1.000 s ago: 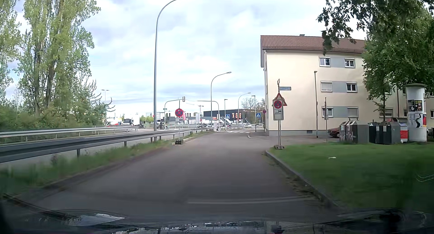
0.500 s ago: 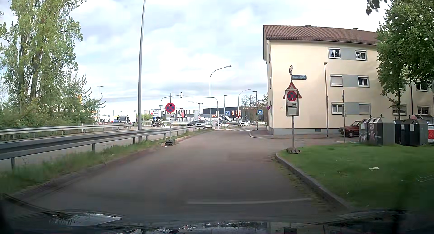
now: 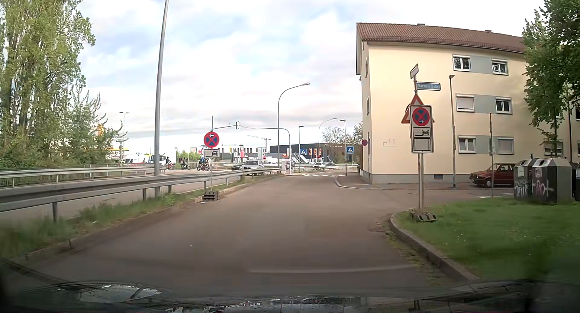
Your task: Follow the waypoints while adhering to traffic rules and regulations
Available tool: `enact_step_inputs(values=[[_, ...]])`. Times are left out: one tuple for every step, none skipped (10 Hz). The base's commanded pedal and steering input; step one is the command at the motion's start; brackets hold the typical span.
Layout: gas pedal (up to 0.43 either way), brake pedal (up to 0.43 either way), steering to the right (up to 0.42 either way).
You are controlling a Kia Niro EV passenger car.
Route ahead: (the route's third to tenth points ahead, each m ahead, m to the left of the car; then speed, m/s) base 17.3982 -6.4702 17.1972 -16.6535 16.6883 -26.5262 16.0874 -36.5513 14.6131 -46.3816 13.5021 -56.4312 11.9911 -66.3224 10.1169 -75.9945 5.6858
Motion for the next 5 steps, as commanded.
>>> enact_step_inputs(values=[[0.0,0.146,0.003],[0.0,0.152,0.003],[0.0,0.165,0.003],[0.0,0.177,0.003],[0.0,0.183,0.003]])
